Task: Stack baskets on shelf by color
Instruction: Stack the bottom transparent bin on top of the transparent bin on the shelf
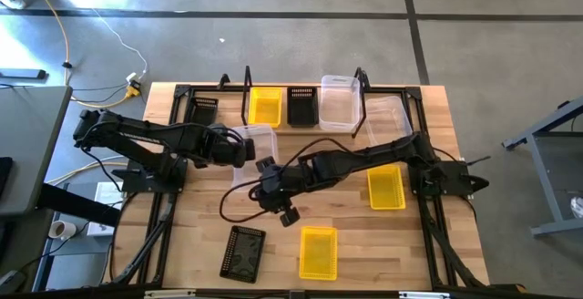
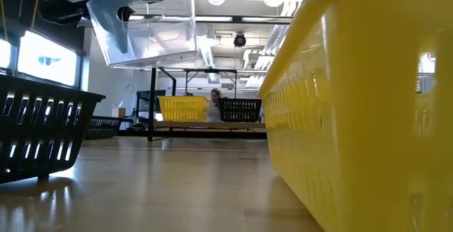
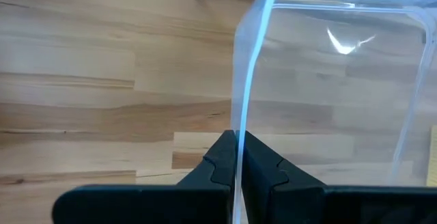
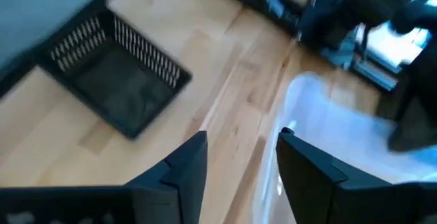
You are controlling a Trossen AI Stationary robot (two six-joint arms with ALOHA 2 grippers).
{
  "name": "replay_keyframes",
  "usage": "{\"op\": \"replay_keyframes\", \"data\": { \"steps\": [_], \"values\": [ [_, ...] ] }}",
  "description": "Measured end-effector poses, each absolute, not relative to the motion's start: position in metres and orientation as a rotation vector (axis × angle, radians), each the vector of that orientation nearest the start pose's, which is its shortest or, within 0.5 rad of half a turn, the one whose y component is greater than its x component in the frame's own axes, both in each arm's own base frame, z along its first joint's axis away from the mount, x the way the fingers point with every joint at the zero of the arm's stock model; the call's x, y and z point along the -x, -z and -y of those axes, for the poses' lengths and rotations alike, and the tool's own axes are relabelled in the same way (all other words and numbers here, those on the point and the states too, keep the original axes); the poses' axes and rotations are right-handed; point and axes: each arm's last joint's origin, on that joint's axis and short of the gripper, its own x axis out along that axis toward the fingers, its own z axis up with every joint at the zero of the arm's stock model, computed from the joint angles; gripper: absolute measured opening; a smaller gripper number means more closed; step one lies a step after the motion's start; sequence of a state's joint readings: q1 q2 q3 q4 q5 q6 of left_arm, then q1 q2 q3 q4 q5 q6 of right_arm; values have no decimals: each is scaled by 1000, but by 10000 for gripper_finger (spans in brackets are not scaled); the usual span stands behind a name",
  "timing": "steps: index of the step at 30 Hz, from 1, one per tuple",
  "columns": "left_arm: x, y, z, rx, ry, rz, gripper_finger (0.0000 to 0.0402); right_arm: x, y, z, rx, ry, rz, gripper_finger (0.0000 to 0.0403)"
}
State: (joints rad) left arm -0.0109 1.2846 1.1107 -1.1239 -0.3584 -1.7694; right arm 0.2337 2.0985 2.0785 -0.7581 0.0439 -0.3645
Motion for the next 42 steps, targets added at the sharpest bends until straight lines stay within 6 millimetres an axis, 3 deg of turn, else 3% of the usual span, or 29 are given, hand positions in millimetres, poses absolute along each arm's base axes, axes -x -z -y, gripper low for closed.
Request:
{"op": "replay_keyframes", "data": {
  "steps": [7,21,28,35,42],
  "values": [
    [-225,-281,-8,1254,-1272,-637,0,-465,-297,-102,495,-224,-804,160],
    [-229,-279,-8,1214,-1244,-658,0,-471,-271,-82,348,-132,-954,155],
    [-229,-279,-8,1185,-1222,-685,0,-470,-268,-80,321,-124,-983,103],
    [-229,-279,-9,1152,-1202,-705,0,-470,-269,-80,276,-109,-981,9],
    [-229,-278,-8,1127,-1168,-755,17,-471,-269,-81,267,-103,-968,3]
  ]
}}
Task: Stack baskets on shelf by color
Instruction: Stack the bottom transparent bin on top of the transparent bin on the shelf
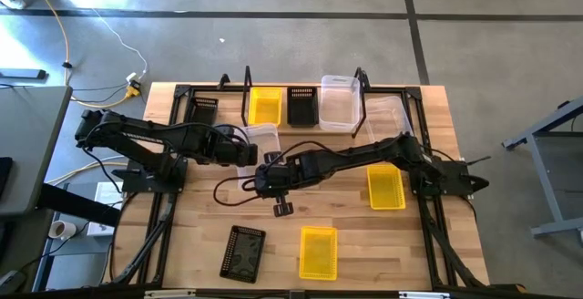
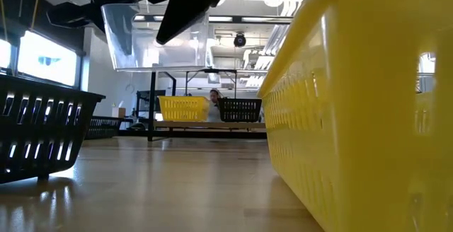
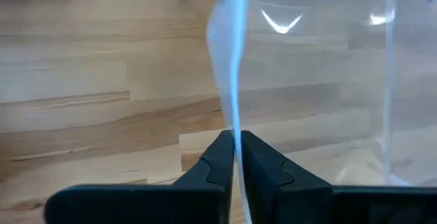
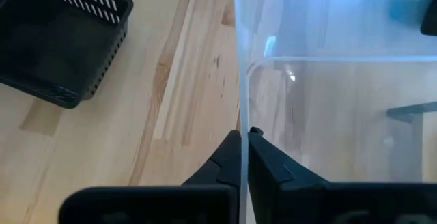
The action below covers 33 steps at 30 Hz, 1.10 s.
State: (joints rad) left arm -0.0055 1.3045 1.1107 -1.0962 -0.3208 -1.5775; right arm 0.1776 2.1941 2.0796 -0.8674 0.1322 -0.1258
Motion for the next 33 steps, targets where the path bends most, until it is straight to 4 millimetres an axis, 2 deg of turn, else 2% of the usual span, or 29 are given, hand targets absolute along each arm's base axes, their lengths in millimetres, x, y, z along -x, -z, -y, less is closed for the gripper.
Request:
{"op": "replay_keyframes", "data": {
  "steps": [7,17,22,28,33],
  "values": [
    [-229,-278,-7,1120,-1138,-791,82,-469,-268,-83,231,-69,-989,0],
    [-228,-278,-9,1006,-1070,-863,166,-464,-270,-85,91,-13,-1028,0],
    [-225,-281,-17,959,-1039,-896,183,-454,-268,-89,42,24,-1104,0],
    [-222,-284,-27,916,-1019,-902,185,-443,-271,-99,20,63,-1163,0],
    [-219,-286,-35,872,-1003,-913,186,-432,-283,-102,11,80,-1175,0]
  ]
}}
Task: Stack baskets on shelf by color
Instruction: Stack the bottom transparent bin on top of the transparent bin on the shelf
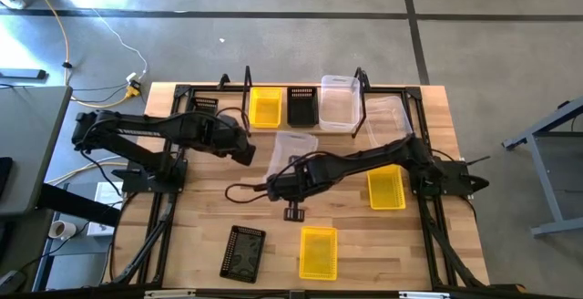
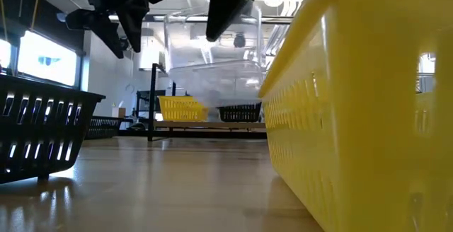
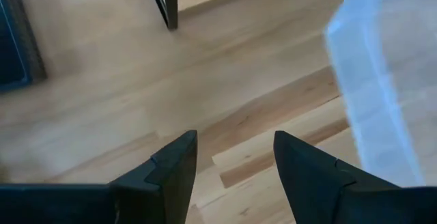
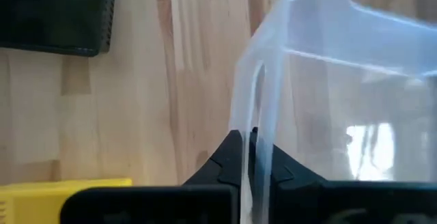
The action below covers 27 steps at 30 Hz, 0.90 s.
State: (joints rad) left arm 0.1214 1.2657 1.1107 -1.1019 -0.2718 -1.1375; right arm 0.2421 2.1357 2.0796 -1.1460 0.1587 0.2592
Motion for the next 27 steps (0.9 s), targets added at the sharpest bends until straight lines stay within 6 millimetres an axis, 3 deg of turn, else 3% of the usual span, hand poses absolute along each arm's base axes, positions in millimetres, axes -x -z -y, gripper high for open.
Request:
{"op": "replay_keyframes", "data": {
  "steps": [14,27],
  "values": [
    [-218,-287,-40,763,-939,-957,186,-384,-355,-80,144,168,-1077,0],
    [-218,-287,-40,729,-924,-964,186,-332,-400,-42,247,348,-1096,0]
  ]
}}
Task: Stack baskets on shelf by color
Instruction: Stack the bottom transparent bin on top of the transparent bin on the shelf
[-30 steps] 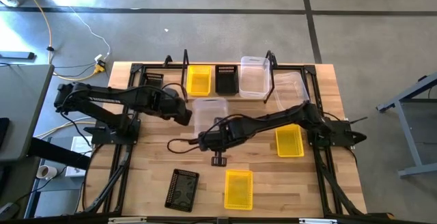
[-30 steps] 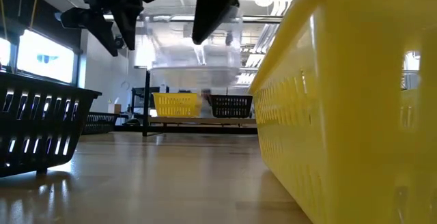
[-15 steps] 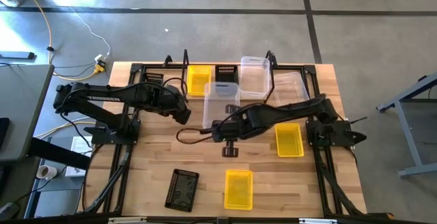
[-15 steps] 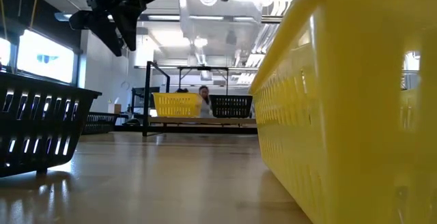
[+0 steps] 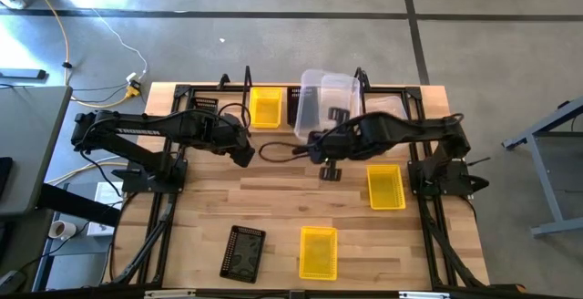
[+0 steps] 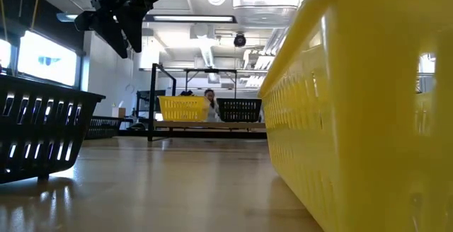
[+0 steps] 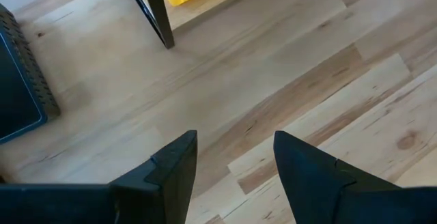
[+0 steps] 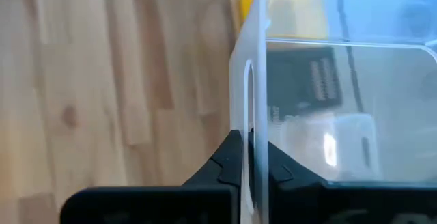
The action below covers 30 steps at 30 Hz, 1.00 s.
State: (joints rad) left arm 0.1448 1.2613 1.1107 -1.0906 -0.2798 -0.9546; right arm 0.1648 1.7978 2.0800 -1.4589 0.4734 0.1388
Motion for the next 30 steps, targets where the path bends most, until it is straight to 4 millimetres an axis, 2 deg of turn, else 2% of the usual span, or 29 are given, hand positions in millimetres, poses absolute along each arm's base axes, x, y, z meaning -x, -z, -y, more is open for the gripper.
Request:
{"op": "replay_keyframes", "data": {
  "steps": [8,13,26,30],
  "values": [
    [-218,-287,-40,708,-915,-971,186,-317,-414,-5,260,392,-1115,0],
    [-218,-287,-40,705,-912,-973,186,-309,-415,16,236,428,-1168,0],
    [-218,-287,-40,697,-905,-979,186,-299,-421,36,182,396,-1176,0],
    [-218,-287,-40,685,-897,-985,186,-297,-405,41,154,369,-1140,0]
  ]
}}
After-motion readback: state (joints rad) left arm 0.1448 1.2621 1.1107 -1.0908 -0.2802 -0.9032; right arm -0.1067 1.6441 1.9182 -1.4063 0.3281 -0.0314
